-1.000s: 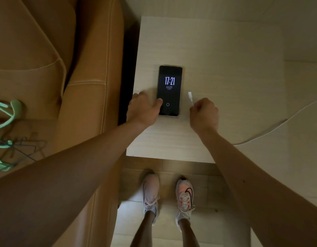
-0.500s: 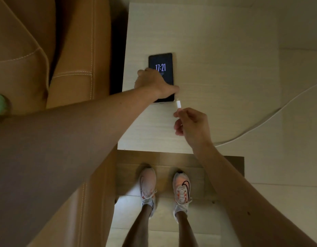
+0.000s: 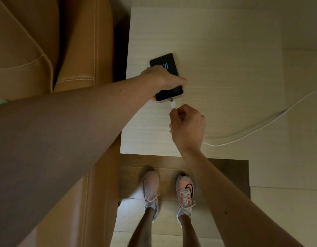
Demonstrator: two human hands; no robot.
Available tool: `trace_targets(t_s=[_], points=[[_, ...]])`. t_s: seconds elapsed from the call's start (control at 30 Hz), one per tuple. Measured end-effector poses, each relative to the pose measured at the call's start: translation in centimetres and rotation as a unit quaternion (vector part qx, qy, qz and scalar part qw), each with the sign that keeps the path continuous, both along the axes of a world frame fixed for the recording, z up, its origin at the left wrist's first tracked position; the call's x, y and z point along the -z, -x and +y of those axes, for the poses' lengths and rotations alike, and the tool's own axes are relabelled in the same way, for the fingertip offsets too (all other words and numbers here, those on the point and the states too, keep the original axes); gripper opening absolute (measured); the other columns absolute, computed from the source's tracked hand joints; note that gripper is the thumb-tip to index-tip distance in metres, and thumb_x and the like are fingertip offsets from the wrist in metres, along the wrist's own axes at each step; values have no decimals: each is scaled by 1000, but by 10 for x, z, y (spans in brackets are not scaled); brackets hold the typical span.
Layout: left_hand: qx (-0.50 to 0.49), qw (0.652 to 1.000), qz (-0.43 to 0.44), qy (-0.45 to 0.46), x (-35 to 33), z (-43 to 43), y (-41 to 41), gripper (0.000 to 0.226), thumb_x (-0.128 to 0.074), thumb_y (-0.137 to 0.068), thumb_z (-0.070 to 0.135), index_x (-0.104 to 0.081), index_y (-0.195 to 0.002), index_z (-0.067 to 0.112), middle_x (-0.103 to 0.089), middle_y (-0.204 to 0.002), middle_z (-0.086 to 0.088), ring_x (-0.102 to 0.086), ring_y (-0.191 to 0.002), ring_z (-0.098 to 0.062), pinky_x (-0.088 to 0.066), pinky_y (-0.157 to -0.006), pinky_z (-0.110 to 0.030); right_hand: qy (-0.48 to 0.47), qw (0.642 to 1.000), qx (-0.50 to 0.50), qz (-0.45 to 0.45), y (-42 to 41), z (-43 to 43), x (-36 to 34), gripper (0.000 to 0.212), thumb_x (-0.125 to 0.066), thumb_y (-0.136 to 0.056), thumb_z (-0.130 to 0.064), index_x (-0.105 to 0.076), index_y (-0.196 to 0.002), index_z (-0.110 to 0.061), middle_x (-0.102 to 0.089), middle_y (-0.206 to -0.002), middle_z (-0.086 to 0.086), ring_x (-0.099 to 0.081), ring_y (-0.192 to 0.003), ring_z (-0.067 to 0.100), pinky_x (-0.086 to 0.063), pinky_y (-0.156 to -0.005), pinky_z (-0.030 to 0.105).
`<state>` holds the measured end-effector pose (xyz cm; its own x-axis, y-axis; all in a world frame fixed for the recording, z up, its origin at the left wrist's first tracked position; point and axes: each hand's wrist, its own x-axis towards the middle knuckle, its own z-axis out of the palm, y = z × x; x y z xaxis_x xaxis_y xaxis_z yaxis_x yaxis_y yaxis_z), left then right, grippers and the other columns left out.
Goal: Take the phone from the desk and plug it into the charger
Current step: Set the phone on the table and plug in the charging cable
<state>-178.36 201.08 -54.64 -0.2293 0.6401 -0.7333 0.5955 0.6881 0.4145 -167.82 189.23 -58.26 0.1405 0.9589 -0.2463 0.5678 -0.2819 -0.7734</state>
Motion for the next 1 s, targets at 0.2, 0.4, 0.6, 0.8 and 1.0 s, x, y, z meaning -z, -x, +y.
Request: trace_targets(t_s=[0.2,0.4,0.6,0.8,1.0], points=[[5,1000,-2,-5,1,-2,-2,52,-79,-55,51,-58,-89,18,-69,-98,-6,-69,-89,-23,-62,-80,-39,-16,999,-19,-24,-2,1,-3,36,-51,-96,-26,-62,-69,-5,-69,-59,14,-68,-54,34,-57,-60,46],[-17,1000,-15,-2,0,-4,-3,66,-81,-58,49,-60,-111,14,-68,-101,-7,-68,-90,-23,-62,-80,-40,-5,999,-17,-38,3,2,-6,35,-51,-95,-25,-61,-69,-4,-69,-59,13,-67,-56,33,-57,-63,47],[-15,1000,-12,-3,3,-6,-4,64,-80,-60,47,-62,-111,13,-69,-103,-8,-70,-90,-23,-62,-78,-41,19,999,-20,-46,2,8,-9,34,-54,-93,-21,-59,-67,1,-68,-61,18,-68,-60,37,-58,-61,50],[-12,1000,5,-11,8,-6,-7,69,-80,-62,47,-60,-117,11,-69,-107,-9,-70,-93,-24,-62,-80,-40,54,996,-41,-55,0,16,-9,33,-52,-94,-20,-63,-73,2,-72,-67,16,-72,-70,35,-59,-69,50],[17,996,70,-43,20,-5,-7,74,-78,-61,55,-59,-118,11,-66,-106,-8,-67,-94,-25,-61,-80,-36,106,989,-84,-51,0,22,-2,34,-49,-98,-24,-67,-81,-2,-76,-78,14,-74,-75,34,-61,-75,48]])
